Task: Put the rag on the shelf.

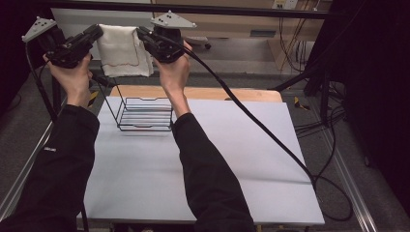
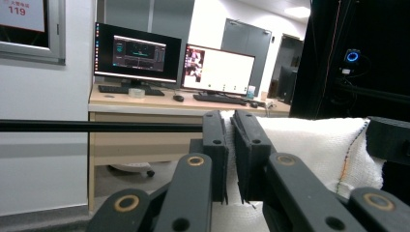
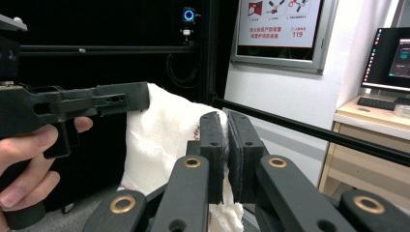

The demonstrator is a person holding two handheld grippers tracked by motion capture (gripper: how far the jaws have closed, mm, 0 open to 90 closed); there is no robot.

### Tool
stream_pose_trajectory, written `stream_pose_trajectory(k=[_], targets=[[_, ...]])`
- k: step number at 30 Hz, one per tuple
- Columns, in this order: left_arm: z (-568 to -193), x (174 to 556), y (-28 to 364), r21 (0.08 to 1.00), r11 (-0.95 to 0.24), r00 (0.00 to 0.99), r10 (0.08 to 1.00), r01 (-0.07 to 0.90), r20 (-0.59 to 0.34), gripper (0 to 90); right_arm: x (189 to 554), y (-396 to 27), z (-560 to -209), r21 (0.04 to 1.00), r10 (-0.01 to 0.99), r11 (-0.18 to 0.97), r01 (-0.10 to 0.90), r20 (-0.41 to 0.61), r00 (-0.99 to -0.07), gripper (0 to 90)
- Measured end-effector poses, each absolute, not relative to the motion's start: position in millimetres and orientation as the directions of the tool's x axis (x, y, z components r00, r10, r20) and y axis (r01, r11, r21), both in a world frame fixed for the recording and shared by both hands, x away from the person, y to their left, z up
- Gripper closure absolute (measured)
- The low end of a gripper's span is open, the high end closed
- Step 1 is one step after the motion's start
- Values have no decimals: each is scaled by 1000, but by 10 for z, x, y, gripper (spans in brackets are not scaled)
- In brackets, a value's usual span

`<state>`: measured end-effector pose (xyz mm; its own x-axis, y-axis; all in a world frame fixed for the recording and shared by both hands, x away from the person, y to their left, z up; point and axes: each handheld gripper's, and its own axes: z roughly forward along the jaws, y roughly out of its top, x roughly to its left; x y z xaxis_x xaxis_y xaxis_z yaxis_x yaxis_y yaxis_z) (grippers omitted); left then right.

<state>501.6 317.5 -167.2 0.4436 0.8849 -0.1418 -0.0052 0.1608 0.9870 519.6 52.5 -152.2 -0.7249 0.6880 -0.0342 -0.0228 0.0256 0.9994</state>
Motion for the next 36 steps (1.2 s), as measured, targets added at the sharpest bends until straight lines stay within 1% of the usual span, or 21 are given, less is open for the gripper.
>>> stream_pose_trajectory(k=[7, 17, 26, 36], targets=[[-1658, 5108, 3136, 991, 135, 423, 899, -10, -118, 834, 5279, 528, -1548, 999, 693, 28, -20, -34, -720, 859], [-1791, 5241, 3142, 993, 112, 409, 906, 27, -113, 835, 5422, 565, -1653, 998, 700, 60, 2, -41, -713, 858], [-1971, 5194, 3170, 993, 102, 430, 895, 58, -118, 833, 5375, 577, -1782, 995, 698, 100, 24, -53, -714, 858], [-2160, 5145, 3147, 992, 77, 448, 887, 99, -113, 832, 5321, 518, -1948, 990, 695, 124, 61, -42, -718, 858]])
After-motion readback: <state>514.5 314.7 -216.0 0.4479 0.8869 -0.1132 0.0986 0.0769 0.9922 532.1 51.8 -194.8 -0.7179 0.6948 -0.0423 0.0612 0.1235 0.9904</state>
